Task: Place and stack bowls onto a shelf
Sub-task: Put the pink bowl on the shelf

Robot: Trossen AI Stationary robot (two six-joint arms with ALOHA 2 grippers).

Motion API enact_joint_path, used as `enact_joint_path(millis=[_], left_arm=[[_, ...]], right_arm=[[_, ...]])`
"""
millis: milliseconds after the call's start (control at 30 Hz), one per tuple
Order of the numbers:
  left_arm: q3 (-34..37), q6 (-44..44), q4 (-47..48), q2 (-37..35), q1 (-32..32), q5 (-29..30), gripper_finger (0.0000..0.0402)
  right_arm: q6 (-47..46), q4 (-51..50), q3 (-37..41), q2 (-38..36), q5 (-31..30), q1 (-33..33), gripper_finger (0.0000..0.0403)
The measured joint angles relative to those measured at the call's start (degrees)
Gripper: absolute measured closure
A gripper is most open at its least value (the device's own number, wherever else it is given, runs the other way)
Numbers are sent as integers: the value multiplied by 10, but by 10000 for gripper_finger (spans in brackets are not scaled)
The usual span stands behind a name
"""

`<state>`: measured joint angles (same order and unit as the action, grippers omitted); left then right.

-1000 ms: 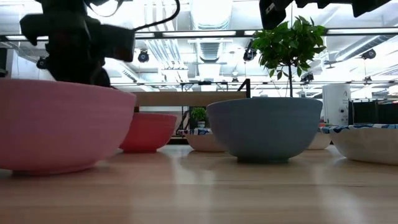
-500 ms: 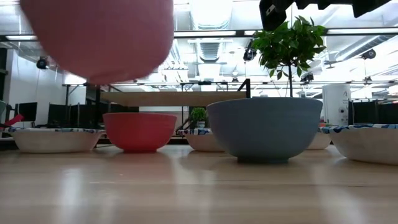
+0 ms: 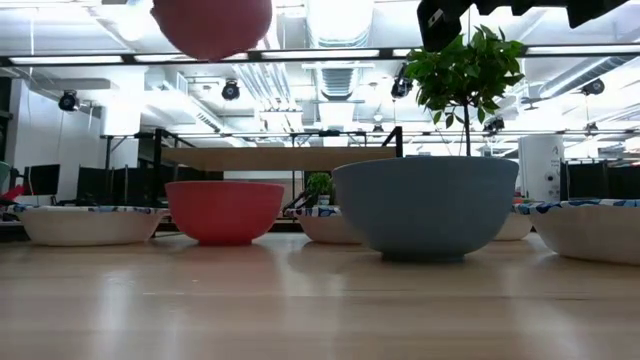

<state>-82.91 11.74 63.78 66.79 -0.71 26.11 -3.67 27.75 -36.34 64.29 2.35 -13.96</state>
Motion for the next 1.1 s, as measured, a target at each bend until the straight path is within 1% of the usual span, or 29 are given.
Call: enact_joint_path(millis=[133,233,267,333,467,533,567,667,800,1000,1100], left_arm=[[0,-26,-12,-34,-121,1,401],[0,-41,-40,-38,-209,-4,401],[0,-54,-52,-35,-239,-14,401],[0,-83,-78,-22,-299,-59,401],[1,-121,-110,32,-414,-185,402],[1,-129,-117,66,-457,-229,402],[-2,-134,-113,85,-475,-239,402],[-14,-143,-95,135,-512,-252,402],[-29,-154,-66,177,-521,-263,402],[-54,-162,-31,205,-521,-263,402],[-56,-163,-18,210,-521,-237,402]], right_arm=[[-8,0,0,0,0,0,385],[-8,0,0,0,0,0,385],[-7,0,0,0,0,0,385],[-7,0,0,0,0,0,385],[-8,0,0,0,-1,0,385],[-8,0,0,0,-1,0,385],[-8,0,0,0,-1,0,385],[-8,-1,0,0,-1,0,385],[-8,-6,0,0,-1,0,385],[-2,-11,0,0,-10,0,385],[-2,-12,0,0,-10,1,385]])
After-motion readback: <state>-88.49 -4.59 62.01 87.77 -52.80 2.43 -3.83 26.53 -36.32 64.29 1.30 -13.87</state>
